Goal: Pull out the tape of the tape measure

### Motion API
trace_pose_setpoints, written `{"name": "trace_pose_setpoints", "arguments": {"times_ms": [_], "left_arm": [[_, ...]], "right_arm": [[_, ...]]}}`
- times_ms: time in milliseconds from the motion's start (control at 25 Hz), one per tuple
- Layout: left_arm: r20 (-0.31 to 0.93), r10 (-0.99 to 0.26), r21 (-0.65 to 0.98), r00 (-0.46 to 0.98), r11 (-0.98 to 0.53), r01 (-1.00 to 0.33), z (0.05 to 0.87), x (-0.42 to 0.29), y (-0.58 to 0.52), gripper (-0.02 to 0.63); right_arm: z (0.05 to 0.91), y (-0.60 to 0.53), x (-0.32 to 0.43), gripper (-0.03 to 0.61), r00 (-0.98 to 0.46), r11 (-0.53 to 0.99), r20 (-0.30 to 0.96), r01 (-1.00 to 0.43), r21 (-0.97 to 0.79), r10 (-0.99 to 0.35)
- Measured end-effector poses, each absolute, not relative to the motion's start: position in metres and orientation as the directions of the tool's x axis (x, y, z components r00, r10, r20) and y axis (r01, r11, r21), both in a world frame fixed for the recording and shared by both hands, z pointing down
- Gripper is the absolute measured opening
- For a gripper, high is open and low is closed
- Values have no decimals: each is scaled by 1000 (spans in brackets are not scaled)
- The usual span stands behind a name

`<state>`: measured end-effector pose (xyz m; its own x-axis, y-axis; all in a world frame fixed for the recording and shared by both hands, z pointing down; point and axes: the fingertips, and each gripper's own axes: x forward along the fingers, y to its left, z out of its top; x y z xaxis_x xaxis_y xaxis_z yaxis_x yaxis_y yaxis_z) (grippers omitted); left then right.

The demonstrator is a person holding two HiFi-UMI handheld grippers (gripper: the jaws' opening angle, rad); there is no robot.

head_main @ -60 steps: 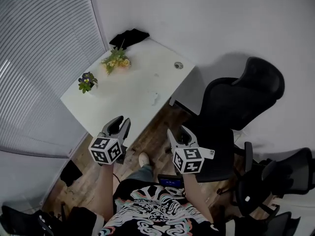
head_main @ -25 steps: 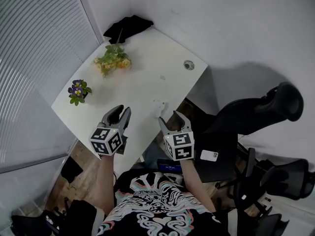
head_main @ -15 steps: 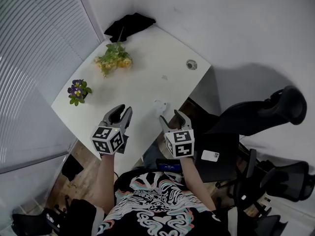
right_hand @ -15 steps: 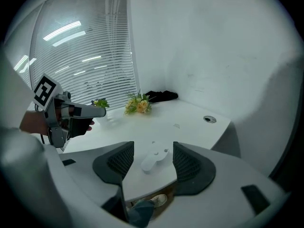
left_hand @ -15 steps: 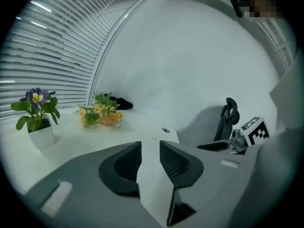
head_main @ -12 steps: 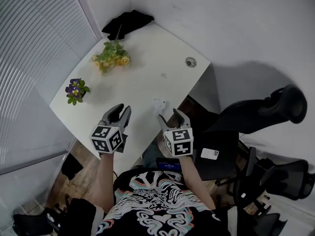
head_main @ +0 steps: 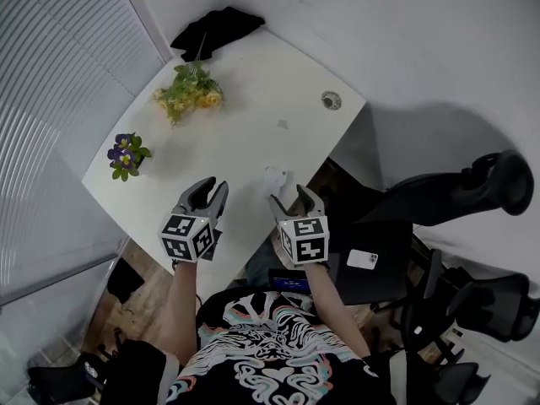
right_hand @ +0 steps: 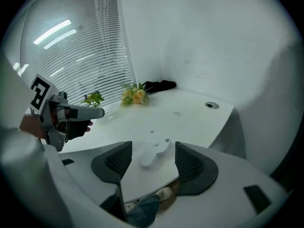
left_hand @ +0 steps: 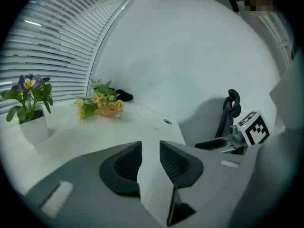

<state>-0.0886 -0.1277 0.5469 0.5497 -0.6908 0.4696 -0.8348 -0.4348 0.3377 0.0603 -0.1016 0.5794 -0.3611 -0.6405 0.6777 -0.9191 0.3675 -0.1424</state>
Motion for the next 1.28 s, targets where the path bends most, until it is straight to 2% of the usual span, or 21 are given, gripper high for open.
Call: {"name": "trace_pose_setpoints", "arguments": {"times_ms": [800,1280], "left_arm": [[521,-637,382,568,-421,-823,586,-75,-144,113],[533,-628,399,568,-406,-822,599,-77,-156,110]], "right_arm": [[627,-132,50,314,-344,359,746,-921,-150,-570],[635,-143,43,311,-365,417,736,-900,-124,-570]]}}
